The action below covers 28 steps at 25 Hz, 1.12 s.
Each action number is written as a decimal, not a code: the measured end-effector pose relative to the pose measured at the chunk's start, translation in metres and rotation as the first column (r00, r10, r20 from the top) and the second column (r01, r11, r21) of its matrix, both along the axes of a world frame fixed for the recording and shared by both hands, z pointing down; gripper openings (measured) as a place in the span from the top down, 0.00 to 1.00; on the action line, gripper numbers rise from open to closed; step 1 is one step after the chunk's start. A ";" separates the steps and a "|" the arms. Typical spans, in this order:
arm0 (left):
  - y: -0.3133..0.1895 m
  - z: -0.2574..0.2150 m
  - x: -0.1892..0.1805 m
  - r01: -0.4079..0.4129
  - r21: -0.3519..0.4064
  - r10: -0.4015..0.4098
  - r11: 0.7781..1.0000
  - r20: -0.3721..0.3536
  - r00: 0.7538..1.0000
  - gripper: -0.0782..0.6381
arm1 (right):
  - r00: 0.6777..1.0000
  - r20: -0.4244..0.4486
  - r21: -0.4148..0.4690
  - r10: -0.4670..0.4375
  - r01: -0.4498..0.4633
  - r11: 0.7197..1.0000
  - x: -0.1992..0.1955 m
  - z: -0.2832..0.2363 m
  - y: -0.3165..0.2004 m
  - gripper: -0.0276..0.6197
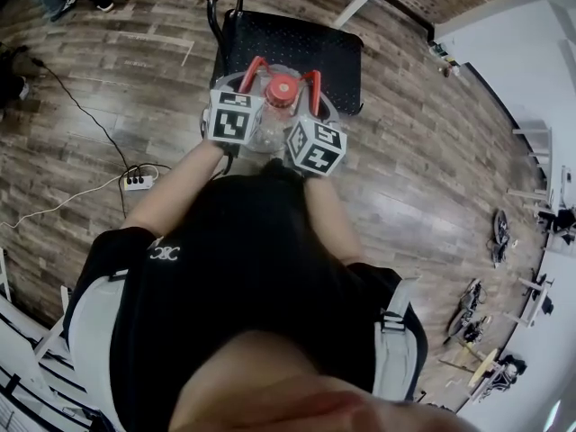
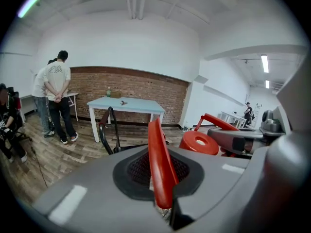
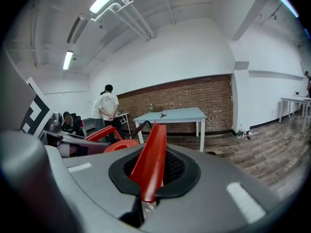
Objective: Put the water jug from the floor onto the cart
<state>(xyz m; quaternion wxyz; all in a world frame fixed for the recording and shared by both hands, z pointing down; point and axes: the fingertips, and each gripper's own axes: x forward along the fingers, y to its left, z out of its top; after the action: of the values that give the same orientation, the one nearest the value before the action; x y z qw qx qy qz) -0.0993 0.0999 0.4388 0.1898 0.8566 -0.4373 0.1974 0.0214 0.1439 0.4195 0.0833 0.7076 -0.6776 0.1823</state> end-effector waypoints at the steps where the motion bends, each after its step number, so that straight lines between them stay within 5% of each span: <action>1: -0.002 0.001 -0.001 0.007 0.000 -0.007 1.000 0.002 1.000 0.87 | 1.000 0.000 0.001 -0.008 0.008 1.000 -0.002 0.001 -0.003 0.91; 13: -0.077 0.011 0.012 0.093 0.006 -0.094 0.996 0.024 0.995 0.87 | 0.994 0.018 0.004 -0.111 0.111 0.994 0.013 0.014 -0.091 0.91; 28: -0.203 0.029 0.079 0.149 -0.018 -0.146 0.989 0.114 0.983 0.87 | 0.978 0.107 -0.085 -0.180 0.190 0.978 0.083 0.040 -0.220 0.91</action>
<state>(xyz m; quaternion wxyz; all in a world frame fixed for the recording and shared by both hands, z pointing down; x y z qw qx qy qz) -0.0203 -0.1028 0.4676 0.1902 0.8069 -0.5068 0.2365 0.1043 -0.0758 0.4598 0.0997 0.6268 -0.7344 0.2403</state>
